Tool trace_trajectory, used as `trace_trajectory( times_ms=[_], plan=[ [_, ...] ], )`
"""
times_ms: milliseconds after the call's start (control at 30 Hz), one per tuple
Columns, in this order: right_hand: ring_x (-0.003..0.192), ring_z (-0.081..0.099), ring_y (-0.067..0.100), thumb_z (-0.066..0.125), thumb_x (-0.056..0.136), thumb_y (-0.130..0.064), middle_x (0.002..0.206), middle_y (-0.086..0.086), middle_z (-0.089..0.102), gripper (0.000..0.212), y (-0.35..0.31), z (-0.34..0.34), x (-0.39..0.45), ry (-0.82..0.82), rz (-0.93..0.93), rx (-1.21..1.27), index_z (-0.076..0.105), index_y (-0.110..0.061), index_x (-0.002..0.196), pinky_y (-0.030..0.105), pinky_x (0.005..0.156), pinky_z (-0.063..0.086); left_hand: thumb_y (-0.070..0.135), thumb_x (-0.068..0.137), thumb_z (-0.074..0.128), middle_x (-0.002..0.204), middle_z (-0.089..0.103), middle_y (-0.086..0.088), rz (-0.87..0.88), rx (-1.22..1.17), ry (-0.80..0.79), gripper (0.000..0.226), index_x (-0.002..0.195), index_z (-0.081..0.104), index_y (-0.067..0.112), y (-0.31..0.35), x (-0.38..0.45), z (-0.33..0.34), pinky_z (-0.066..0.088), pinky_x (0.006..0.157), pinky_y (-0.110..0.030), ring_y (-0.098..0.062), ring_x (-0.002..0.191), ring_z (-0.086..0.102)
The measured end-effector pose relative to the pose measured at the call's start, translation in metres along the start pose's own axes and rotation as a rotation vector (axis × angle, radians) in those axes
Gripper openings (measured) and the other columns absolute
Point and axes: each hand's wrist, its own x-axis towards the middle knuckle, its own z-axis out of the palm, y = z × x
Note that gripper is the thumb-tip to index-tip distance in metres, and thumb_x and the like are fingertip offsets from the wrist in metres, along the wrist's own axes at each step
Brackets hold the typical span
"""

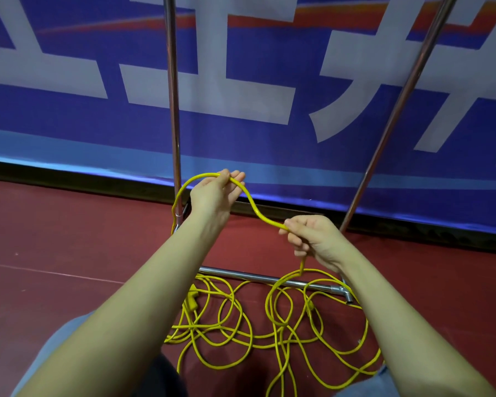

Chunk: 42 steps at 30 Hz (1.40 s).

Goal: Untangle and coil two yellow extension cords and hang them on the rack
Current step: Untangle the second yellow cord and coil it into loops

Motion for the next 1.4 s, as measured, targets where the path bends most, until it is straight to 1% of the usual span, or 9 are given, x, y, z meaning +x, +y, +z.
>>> trace_trajectory(
  times_ms=[67, 200, 400, 633, 800, 933, 1133, 1300, 1400],
  plan=[
    [0.038, 0.030, 0.002, 0.046, 0.097, -0.012, 0.047, -0.006, 0.045, 0.024, 0.001, 0.000, 0.003, 0.052, -0.036, 0.050, 0.059, -0.001, 0.080, 0.014, 0.041, 0.031, 0.001, 0.095, 0.050, 0.092, 0.062, -0.011, -0.055, 0.039, -0.103, 0.006, 0.096, 0.048, 0.007, -0.005, -0.006, 0.004, 0.053, 0.078, -0.038, -0.024, 0.083, 0.066],
    [0.039, 0.030, 0.002, 0.044, 0.097, -0.010, 0.048, -0.009, 0.047, 0.022, -0.003, 0.004, 0.005, 0.073, -0.132, 0.030, 0.058, -0.002, 0.082, 0.013, 0.045, 0.032, -0.012, 0.090, 0.048, 0.095, 0.062, -0.016, -0.123, 0.119, -0.257, 0.037, 0.111, 0.035, 0.016, -0.022, -0.023, 0.013, 0.050, 0.088, -0.046, -0.033, 0.085, 0.066],
    [0.037, 0.032, 0.007, 0.045, 0.098, -0.015, 0.045, -0.004, 0.041, 0.028, -0.003, 0.005, 0.008, 0.044, -0.129, -0.097, 0.057, -0.004, 0.076, 0.022, 0.045, 0.031, -0.014, 0.093, 0.039, 0.102, 0.061, -0.023, -0.013, -0.040, -0.244, 0.032, 0.106, 0.034, 0.016, -0.009, -0.019, 0.019, 0.057, 0.076, -0.043, -0.034, 0.081, 0.069],
    [0.038, 0.047, 0.013, 0.049, 0.096, -0.024, 0.050, 0.006, 0.052, 0.033, -0.008, 0.004, 0.004, -0.041, 0.014, -0.174, 0.064, -0.006, 0.073, 0.018, 0.043, 0.041, -0.005, 0.096, 0.043, 0.109, 0.061, -0.021, 0.002, -0.200, -0.146, 0.020, 0.116, 0.043, 0.002, -0.002, -0.012, 0.017, 0.059, 0.072, -0.033, -0.031, 0.100, 0.065],
    [0.035, 0.045, 0.014, 0.053, 0.094, -0.026, 0.046, 0.004, 0.052, 0.032, -0.012, 0.004, 0.002, 0.030, 0.062, -0.079, 0.062, -0.006, 0.071, 0.019, 0.042, 0.040, -0.003, 0.096, 0.043, 0.101, 0.065, -0.019, -0.055, -0.017, -0.290, 0.019, 0.110, 0.039, 0.010, -0.020, -0.022, 0.019, 0.054, 0.085, -0.037, -0.027, 0.089, 0.069],
    [0.034, 0.042, 0.013, 0.052, 0.094, -0.027, 0.045, 0.004, 0.049, 0.033, -0.015, 0.003, 0.003, 0.074, 0.058, 0.006, 0.060, -0.007, 0.070, 0.022, 0.043, 0.038, 0.003, 0.100, 0.040, 0.107, 0.065, -0.016, -0.024, 0.013, -0.381, 0.014, 0.104, 0.040, 0.016, -0.032, -0.030, 0.020, 0.052, 0.088, -0.036, -0.027, 0.094, 0.067],
    [0.036, 0.048, 0.017, 0.044, 0.097, -0.032, 0.050, 0.009, 0.055, 0.038, -0.018, 0.014, -0.002, -0.094, 0.087, 0.031, 0.061, -0.005, 0.076, 0.023, 0.043, 0.044, -0.002, 0.098, 0.041, 0.110, 0.058, -0.020, 0.049, 0.036, -0.204, 0.026, 0.116, 0.039, 0.015, -0.024, -0.017, 0.016, 0.059, 0.074, -0.032, -0.031, 0.084, 0.069],
    [0.042, 0.053, 0.018, 0.043, 0.098, -0.023, 0.053, 0.010, 0.058, 0.035, -0.015, 0.004, -0.004, -0.165, 0.118, -0.018, 0.065, -0.002, 0.080, 0.023, 0.045, 0.046, -0.005, 0.098, 0.040, 0.117, 0.054, -0.025, 0.096, -0.059, -0.070, 0.029, 0.120, 0.038, 0.014, -0.006, -0.002, 0.006, 0.056, 0.078, -0.037, -0.031, 0.087, 0.066],
    [0.040, 0.051, 0.016, 0.045, 0.097, -0.018, 0.051, 0.008, 0.057, 0.031, -0.013, 0.004, -0.005, -0.116, 0.088, -0.039, 0.064, -0.002, 0.078, 0.021, 0.044, 0.043, 0.000, 0.099, 0.041, 0.115, 0.057, -0.022, 0.075, -0.103, -0.085, 0.025, 0.120, 0.036, 0.013, -0.004, -0.001, 0.004, 0.055, 0.079, -0.041, -0.029, 0.089, 0.067]
  ],
)
